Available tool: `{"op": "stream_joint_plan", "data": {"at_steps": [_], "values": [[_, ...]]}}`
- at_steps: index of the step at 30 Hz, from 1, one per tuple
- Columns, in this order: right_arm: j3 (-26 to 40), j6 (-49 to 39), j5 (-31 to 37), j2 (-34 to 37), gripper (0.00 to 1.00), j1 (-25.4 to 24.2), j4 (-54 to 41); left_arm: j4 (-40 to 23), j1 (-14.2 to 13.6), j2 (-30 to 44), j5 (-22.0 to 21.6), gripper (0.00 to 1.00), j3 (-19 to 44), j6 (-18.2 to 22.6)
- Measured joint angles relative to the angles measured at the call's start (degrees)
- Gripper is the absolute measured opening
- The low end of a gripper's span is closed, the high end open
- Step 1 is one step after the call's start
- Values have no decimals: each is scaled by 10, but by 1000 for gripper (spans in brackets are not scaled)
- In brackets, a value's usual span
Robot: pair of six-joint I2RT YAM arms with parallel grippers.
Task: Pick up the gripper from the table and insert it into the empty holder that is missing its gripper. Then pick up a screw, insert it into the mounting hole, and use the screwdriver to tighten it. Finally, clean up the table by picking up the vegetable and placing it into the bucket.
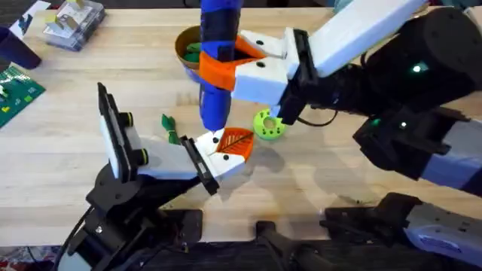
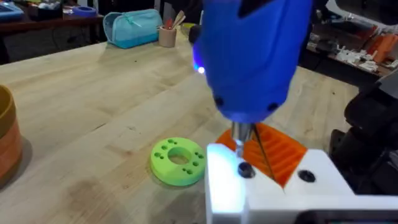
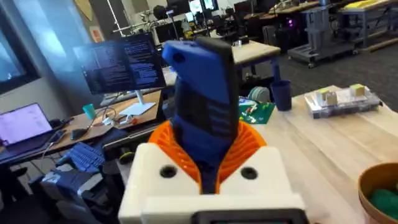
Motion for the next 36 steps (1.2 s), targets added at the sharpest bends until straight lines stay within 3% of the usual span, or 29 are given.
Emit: {"op": "stream_joint_plan", "data": {"at_steps": [36], "values": [[0, 24, 0, 0, 84, 0, -23, 0, 0, 0, 0, 12, 0, 1]]}}
